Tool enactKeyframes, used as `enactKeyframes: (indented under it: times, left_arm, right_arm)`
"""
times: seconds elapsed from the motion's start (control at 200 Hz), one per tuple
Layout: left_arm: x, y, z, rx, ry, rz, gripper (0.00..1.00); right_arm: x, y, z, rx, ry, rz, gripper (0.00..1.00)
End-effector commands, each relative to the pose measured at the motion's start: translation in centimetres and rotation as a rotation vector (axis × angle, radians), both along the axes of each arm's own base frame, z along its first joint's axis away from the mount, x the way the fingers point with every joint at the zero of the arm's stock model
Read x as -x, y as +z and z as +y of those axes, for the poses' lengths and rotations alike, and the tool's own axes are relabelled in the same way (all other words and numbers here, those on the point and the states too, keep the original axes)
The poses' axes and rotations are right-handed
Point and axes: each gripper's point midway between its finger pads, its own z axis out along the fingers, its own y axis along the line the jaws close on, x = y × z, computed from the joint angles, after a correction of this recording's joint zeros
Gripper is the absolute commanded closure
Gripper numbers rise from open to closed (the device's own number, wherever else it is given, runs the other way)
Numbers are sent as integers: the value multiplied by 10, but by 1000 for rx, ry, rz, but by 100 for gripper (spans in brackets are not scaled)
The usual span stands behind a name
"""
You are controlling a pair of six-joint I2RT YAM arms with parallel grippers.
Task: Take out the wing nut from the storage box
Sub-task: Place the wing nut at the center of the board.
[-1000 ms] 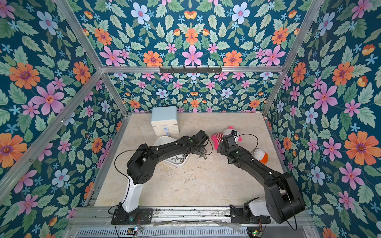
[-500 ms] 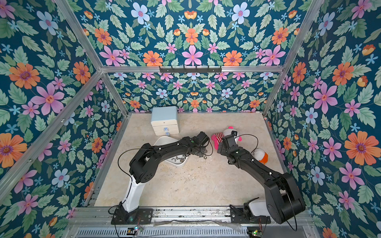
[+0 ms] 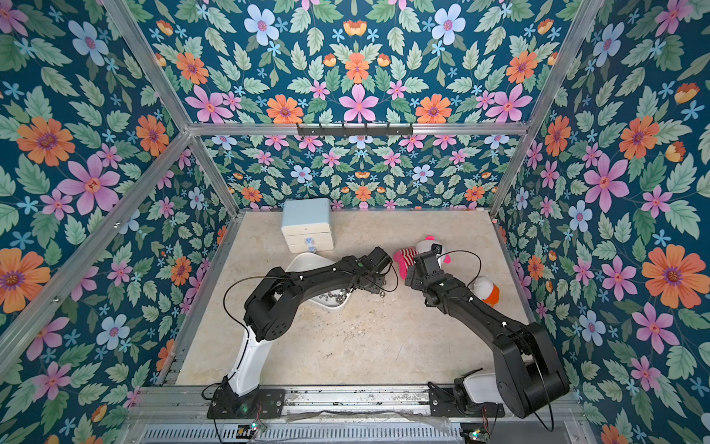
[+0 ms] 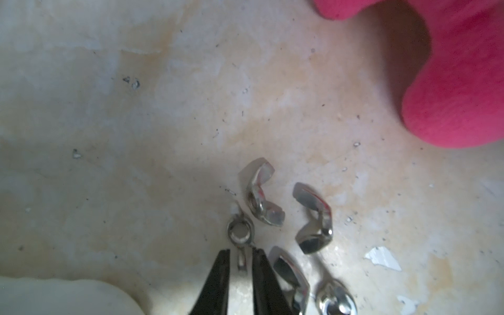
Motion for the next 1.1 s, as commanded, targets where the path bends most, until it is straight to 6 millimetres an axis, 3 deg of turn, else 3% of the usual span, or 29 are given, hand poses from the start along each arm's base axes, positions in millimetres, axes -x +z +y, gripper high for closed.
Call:
enactKeyframes:
  times: [0.0,0.2,0.505,0.825,0.95,1.095]
  left_arm:
    - [-2,4,0,7,11,-7,72]
    - [-5,18,3,5,28,-37,71]
    - [-15,84,14,61,62,-131,64]
    - [-19,122,81,51,190,-197,55]
    - [-15,120,107,49,229,-200,51]
    - [-11,102,127,38,254,-164,50]
  right_arm:
    - [-1,3,1,-10,-1,-13,1]
    - [-2,4,1,-11,-3,-17,1]
    - [-5,6,4,-13,4,-17,1]
    - [-8,6,5,-6,13,-14,1]
    - [-9,5,7,-8,15,-11,1]
    - [-11,7,9,-10,21,-8,1]
